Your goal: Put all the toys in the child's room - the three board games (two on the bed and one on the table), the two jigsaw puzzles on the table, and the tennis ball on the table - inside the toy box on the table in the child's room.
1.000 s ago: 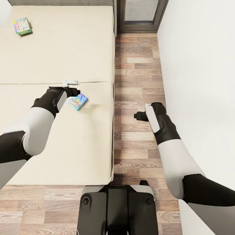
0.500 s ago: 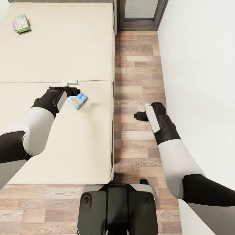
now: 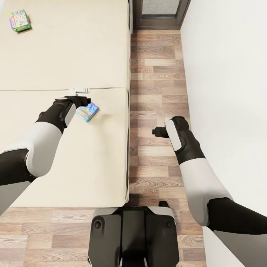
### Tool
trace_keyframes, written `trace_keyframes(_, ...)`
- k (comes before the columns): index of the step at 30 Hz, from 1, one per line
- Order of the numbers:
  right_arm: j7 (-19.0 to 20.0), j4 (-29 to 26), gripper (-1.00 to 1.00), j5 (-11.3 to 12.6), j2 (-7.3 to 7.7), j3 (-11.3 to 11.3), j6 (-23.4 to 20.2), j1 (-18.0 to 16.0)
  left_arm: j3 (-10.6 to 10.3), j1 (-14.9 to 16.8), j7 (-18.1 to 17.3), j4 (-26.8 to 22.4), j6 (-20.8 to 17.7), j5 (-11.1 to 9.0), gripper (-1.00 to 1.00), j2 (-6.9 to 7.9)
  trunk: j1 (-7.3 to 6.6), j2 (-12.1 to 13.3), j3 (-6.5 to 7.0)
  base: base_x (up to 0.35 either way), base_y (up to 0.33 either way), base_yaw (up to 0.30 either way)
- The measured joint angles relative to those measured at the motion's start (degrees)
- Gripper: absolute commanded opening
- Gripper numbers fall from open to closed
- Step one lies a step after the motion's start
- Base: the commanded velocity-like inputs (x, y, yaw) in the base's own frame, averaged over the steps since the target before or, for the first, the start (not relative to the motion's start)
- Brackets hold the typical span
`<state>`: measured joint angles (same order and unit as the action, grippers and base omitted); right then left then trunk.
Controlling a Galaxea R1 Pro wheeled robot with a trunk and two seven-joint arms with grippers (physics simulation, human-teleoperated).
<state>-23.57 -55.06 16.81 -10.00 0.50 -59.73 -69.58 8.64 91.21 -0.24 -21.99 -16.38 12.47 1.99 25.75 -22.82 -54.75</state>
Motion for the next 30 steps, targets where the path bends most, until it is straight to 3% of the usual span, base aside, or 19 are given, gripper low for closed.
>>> trace_keyframes(11,0.0,-0.3,1.0,0.1,0.0,0.1,-0.1,0.0,0.1,0.0,0.0,0.0,1.5,-0.1,1.0,-0.01,0.0,0.0,-1.03,0.0,0.0,0.0)
trace_keyframes(21,0.0,-1.8,1.0,0.0,0.0,0.3,-0.1,0.0,2.4,0.0,0.0,0.0,5.0,-0.1,1.0,0.01,0.0,0.0,-1.97,0.0,0.0,0.0)
trace_keyframes(30,0.1,-5.1,1.0,0.1,0.0,0.4,-0.1,0.1,2.9,0.0,0.0,0.0,5.9,-0.1,1.0,0.07,0.0,0.0,-2.82,0.0,0.0,0.0)
